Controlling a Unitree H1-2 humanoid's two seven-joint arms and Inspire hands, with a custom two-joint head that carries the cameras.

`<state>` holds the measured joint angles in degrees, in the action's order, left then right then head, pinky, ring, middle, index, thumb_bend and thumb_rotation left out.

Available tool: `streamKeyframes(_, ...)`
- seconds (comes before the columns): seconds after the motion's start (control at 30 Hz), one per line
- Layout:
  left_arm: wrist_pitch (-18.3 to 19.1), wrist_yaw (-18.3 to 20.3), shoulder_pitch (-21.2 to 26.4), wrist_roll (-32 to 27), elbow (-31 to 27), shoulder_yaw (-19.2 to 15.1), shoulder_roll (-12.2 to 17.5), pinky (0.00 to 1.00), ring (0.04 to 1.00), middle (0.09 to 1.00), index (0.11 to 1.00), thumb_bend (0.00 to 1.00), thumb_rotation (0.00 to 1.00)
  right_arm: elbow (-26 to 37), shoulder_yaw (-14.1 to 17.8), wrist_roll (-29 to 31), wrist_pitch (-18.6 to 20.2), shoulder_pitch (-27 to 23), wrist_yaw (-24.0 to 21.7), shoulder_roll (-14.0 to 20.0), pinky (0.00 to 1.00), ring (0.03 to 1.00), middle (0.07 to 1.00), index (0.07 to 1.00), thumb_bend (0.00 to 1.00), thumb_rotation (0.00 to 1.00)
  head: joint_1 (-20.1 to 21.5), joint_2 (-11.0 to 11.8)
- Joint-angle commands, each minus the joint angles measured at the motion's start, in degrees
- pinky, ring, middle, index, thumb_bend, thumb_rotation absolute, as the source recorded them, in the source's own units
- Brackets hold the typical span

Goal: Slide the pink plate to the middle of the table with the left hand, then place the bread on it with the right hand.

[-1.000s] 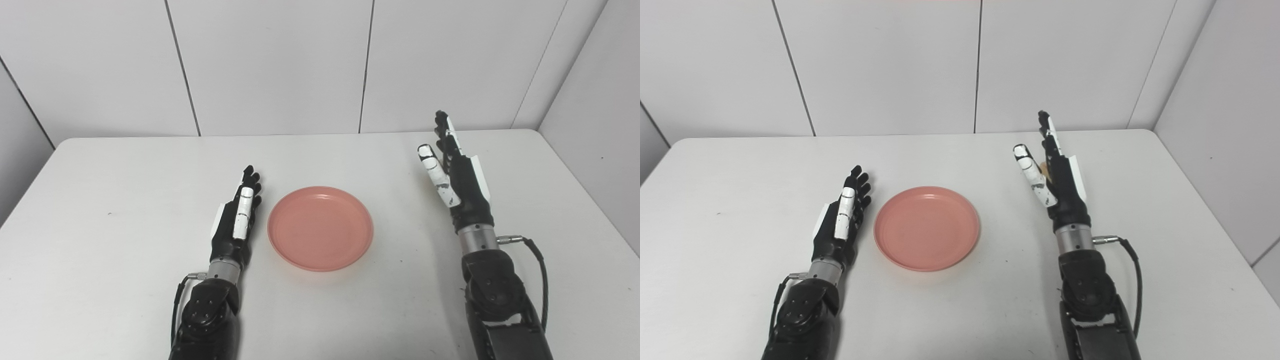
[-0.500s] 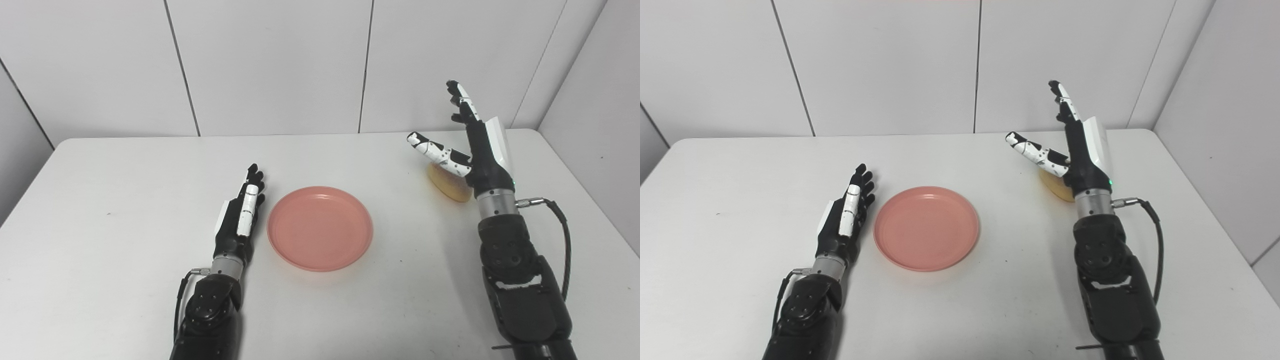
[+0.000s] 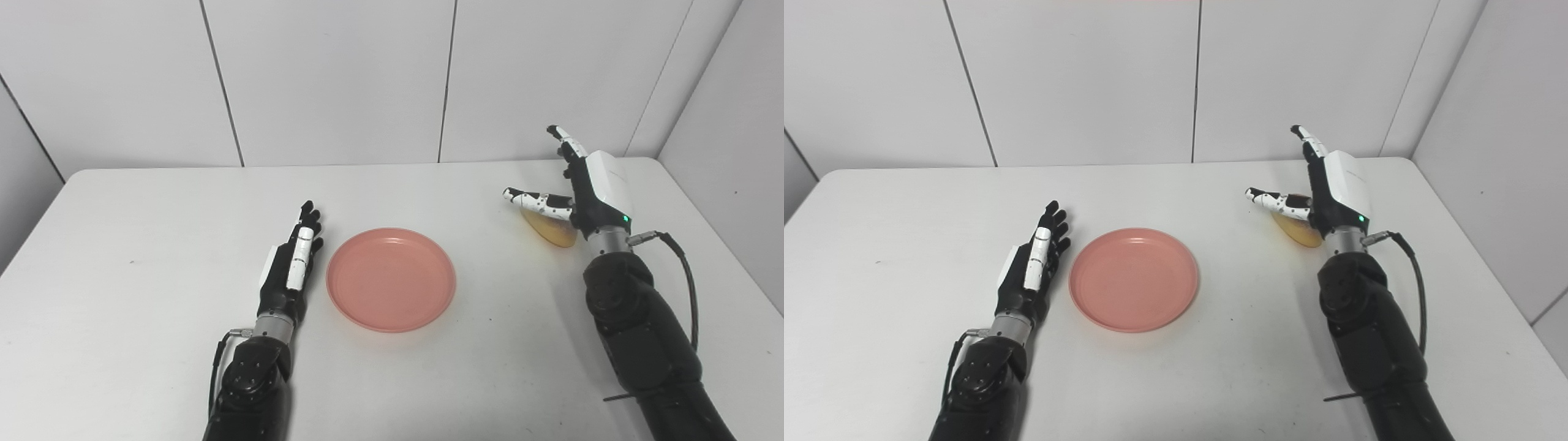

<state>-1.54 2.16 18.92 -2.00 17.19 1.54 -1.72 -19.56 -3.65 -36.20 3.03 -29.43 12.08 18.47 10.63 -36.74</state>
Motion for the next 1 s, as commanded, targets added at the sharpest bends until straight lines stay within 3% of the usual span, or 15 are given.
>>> streamKeyframes(0.0,-1.8,-0.4,1.8,0.7,-1.8,0.0,0.1,1.0,1.0,1.0,1.0,0.61,1.0,-0.4,-0.4,-1.1,-1.2,-3.5,2.0,1.9,0.67,0.811,0.879,0.866,0.83,0.47,0.0,-0.1)
streamKeyframes(0.3,-1.8,-0.5,1.6,1.1,-2.3,-0.1,-0.2,1.0,1.0,1.0,1.0,0.61,1.0,-3.3,-2.7,-3.3,0.3,-3.9,1.3,4.3,0.77,0.85,0.874,0.871,0.83,0.46,0.3,-0.3)
streamKeyframes(0.43,-2.1,-0.7,1.5,1.3,-2.5,0.0,-0.3,1.0,1.0,1.0,1.0,0.61,1.0,-4.3,-3.8,-3.8,0.9,-3.5,0.6,4.9,0.79,0.853,0.868,0.871,0.88,0.54,0.1,-0.1)
streamKeyframes(0.5,-2.0,-0.8,1.4,1.4,-2.7,0.1,-0.3,1.0,1.0,1.0,1.0,0.61,1.0,-4.7,-4.3,-4.0,1.2,-3.4,0.4,5.1,0.79,0.846,0.864,0.868,0.87,0.54,0.0,-0.2)
streamKeyframes(0.6,-2.1,-0.9,1.3,1.3,-3.0,0.1,-0.5,1.0,1.0,1.0,1.0,0.61,1.0,-6.2,-5.0,-4.1,1.4,-3.3,0.5,5.1,0.77,0.836,0.851,0.85,0.8,0.37,-0.2,-0.1)
streamKeyframes(0.63,-2.1,-1.0,1.2,1.4,-3.0,0.1,-0.5,1.0,1.0,1.0,1.0,0.61,1.0,-7.0,-5.0,-4.0,1.5,-3.5,0.7,5.0,0.77,0.836,0.85,0.848,0.8,0.36,-0.2,-0.2)
streamKeyframes(0.77,-2.2,-1.2,1.2,1.4,-3.2,0.2,-0.5,1.0,1.0,1.0,1.0,0.61,1.0,-9.5,-5.0,-3.3,1.1,-4.1,1.2,4.7,0.67,0.759,0.814,0.807,0.75,0.19,-0.4,-0.3)
streamKeyframes(0.97,-1.9,-0.9,1.1,0.9,-3.5,0.1,-0.5,1.0,1.0,1.0,1.0,0.61,1.0,-9.6,-4.7,-1.7,1.0,-3.8,1.3,3.9,0.51,0.632,0.743,0.745,0.66,0.06,-0.4,-0.6)
